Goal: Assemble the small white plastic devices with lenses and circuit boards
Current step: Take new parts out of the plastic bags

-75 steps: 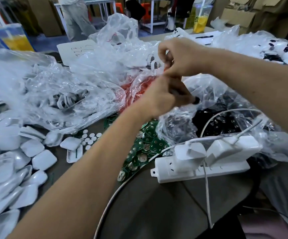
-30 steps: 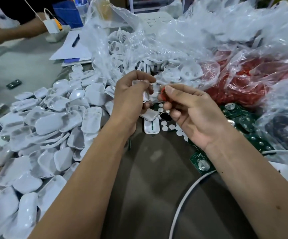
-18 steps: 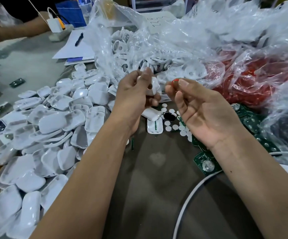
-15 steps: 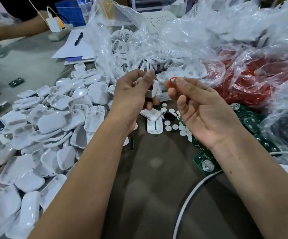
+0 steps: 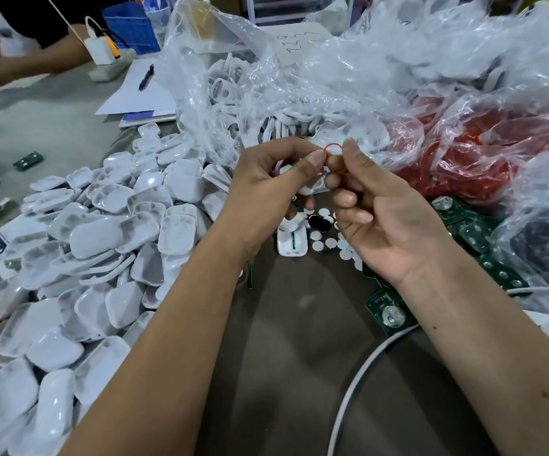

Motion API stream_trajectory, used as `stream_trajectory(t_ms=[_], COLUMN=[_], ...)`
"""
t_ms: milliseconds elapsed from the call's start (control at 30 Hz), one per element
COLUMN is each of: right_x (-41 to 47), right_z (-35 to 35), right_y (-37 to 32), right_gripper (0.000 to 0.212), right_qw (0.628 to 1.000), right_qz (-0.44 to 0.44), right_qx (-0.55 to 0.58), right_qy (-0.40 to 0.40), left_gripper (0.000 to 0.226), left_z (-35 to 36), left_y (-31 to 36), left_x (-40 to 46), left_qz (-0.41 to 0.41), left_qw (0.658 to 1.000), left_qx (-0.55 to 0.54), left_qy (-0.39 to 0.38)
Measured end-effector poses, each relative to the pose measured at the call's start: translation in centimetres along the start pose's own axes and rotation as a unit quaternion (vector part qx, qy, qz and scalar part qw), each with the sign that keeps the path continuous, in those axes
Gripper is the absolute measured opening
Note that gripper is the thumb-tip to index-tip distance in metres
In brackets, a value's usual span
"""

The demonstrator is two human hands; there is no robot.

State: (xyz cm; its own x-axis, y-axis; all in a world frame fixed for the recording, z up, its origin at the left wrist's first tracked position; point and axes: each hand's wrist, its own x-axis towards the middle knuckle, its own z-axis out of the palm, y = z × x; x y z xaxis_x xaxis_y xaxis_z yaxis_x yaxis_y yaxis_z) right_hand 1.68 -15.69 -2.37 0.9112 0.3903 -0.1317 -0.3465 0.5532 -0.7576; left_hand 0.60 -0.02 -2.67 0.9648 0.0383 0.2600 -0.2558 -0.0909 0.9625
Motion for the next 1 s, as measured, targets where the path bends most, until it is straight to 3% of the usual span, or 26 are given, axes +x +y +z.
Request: stream_trajectory(t_ms=[467, 733, 900, 1000], right_x=[-0.16, -0.21, -0.21, -0.25], right_z=[-0.04, 0.22, 0.14, 0.09], right_y=[-0.28, -0.17, 0.43, 0.54], right_gripper=[0.020, 0.029, 0.020, 0.016], right_qw=[0.998, 0.994, 0.929, 0.888], right_qz=[-0.039, -0.072, -0.255, -0.311], right_qx=[-0.040, -0.079, -0.258, -0.327], right_qy=[0.017, 0.033, 0.080, 0.088], left_gripper=[0.014, 0.015, 0.019, 0.020], left_z=[-0.01, -0.07, 0.13, 0.18], left_y=[0.02, 0.06, -0.09, -0.06], left_x=[0.00, -0.01, 0.09, 0.14], left_qz=[-0.021, -0.019, 0.038, 0.061], left_qw=[0.999, 0.999, 0.999, 0.997], left_qx=[-0.036, -0.040, 0.006, 0.012], left_qy=[-0.019, 0.002, 0.022, 0.036])
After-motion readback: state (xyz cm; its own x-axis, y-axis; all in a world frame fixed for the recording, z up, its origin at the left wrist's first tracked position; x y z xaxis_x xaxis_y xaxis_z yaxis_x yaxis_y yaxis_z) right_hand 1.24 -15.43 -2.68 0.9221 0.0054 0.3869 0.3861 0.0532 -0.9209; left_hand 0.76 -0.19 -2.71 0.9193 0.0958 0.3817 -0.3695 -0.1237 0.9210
